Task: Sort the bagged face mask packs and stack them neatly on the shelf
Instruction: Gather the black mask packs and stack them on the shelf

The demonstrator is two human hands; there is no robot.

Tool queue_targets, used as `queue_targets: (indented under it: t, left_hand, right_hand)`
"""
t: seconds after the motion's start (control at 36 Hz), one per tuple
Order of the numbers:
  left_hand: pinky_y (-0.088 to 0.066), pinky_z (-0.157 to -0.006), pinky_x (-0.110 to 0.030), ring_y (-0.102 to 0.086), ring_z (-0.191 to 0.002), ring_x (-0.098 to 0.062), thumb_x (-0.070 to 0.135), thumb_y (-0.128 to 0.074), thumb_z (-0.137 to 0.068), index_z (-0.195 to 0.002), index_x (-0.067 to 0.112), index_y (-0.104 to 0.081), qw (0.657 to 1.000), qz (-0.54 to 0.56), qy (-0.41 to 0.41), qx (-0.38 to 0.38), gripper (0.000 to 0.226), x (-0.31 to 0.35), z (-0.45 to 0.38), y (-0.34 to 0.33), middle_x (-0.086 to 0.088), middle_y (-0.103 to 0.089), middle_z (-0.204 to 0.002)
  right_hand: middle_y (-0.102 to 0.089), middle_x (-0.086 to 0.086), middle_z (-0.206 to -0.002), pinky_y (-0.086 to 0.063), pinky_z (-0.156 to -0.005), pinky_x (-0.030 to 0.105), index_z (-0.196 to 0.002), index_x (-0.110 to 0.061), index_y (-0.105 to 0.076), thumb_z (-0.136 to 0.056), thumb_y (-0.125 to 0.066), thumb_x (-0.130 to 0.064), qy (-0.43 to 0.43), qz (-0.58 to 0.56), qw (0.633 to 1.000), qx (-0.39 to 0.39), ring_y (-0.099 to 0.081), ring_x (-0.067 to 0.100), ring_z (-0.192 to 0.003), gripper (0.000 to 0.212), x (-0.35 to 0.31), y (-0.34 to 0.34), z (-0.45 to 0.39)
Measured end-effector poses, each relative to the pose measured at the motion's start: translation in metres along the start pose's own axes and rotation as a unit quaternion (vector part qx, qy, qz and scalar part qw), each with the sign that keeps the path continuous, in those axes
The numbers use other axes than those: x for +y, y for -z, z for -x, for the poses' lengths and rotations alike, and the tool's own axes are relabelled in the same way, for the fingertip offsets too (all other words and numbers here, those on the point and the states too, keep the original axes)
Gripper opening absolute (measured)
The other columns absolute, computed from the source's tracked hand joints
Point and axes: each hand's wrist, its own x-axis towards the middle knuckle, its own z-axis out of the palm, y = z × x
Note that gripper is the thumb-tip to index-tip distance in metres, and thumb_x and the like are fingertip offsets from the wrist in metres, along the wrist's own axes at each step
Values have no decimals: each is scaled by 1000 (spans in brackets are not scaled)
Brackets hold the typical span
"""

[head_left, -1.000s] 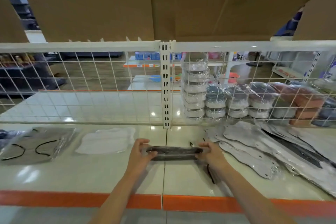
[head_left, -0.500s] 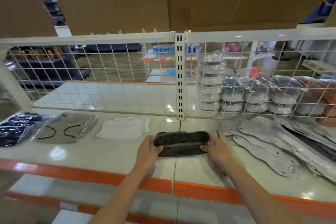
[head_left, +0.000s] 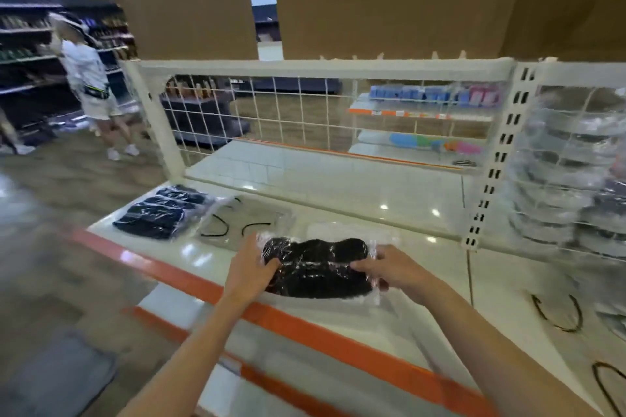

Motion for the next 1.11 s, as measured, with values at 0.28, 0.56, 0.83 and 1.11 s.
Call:
queue_targets:
  t: [0.28,0.56,0.83,1.11]
  left_hand:
    - [-40,-89,-33,-51,-103,-30,8,-69,-75,-114,4,-53,988,-125,-8,89,42,-136,-80,107,-13,-48,-111]
    - [-43,-76,-29,-45,-86,-16,5,-60,-79,-94,9,-63,978,-186,-42,85,16,-211,-109,166,-3,-48,-98]
    - [-46,-89,-37,-55,-103,-22,18,-47,-90,-115,13,-56,918,-318,-127,-201,26,-216,-113,187,-5,-53,-114]
    - [-42,-90,-32,-51,-113,-21,20,-48,-93,-127,17,-52,899,-324,-193,-221,34,-187,-132,159,-3,-50,-126]
  right_hand:
    - [-47,3,-54,-31,-39,18,-80,-8,-48,-90,-61,-15,1,16,999,-41,-40,11,-44,18,-81,-144,-111]
    - [-42,2,-58,-27,-43,21,-69,-16,-44,-92,-59,-15,-42,-63,997,-31,-35,11,-48,27,-148,-265,-191]
    - [-48,6,-57,-36,-48,25,-68,-11,-43,-91,-60,-18,-48,-46,998,-15,-47,17,-50,30,-199,-326,-238]
    - [-61,11,-77,-50,-67,31,-72,-13,-52,-90,-49,-11,3,74,997,-17,-57,23,-68,18,-192,-287,-237]
